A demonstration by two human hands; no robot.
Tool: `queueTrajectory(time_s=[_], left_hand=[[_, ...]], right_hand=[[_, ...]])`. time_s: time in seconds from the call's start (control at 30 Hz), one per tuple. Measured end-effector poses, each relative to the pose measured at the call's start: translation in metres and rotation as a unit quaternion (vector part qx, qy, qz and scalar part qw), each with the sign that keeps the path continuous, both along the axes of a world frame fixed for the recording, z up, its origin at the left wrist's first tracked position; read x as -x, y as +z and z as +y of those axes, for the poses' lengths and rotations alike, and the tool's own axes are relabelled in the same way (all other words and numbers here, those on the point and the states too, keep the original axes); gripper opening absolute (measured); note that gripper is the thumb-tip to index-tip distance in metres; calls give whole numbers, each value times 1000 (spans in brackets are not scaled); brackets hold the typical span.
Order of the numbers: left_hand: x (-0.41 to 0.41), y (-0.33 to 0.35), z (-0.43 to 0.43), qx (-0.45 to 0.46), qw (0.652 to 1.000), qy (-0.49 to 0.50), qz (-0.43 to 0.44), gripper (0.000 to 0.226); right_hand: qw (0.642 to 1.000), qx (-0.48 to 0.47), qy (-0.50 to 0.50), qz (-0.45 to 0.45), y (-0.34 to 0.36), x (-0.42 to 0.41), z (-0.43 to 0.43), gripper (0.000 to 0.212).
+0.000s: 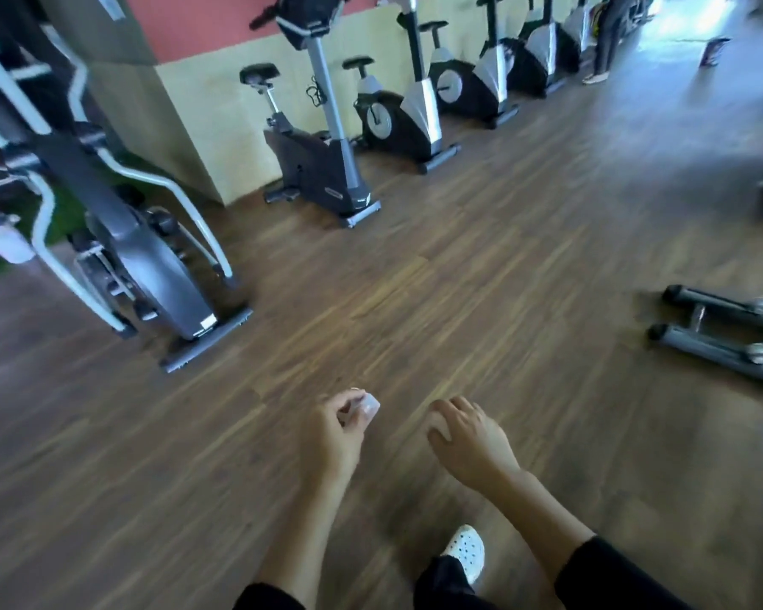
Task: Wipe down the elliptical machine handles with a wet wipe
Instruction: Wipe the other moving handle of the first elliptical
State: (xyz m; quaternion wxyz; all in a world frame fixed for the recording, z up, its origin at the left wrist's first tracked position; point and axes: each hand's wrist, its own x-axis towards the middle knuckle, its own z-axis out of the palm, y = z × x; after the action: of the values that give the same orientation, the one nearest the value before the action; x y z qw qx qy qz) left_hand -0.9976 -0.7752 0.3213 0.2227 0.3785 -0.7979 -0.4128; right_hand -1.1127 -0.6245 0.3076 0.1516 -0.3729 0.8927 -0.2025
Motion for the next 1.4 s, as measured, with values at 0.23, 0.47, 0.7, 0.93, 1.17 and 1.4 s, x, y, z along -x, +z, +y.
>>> queueTrajectory(time_s=[0.23, 0.47, 0.7, 0.93, 1.17, 1.4], left_hand=[[179, 19, -57, 8, 996, -91, 14, 16], [328, 18, -49, -24, 975, -220, -10, 14], [494, 19, 1, -13, 916, -401, 3, 33], [633, 27, 75, -4, 835, -550, -3, 6], [702, 4, 195, -1, 722, -691, -11, 15], [730, -3, 347, 46, 622, -781, 9, 14]], right_hand=[[996, 0, -86, 23, 14, 144, -38, 36], [979, -16, -202, 19, 13, 249, -24, 36], [921, -34, -387, 21, 6, 356, 25, 36], [830, -53, -555, 11, 22, 429, 78, 35], [705, -18, -709, -6, 13, 440, 145, 32], [616, -24, -787, -1, 5, 451, 267, 35]])
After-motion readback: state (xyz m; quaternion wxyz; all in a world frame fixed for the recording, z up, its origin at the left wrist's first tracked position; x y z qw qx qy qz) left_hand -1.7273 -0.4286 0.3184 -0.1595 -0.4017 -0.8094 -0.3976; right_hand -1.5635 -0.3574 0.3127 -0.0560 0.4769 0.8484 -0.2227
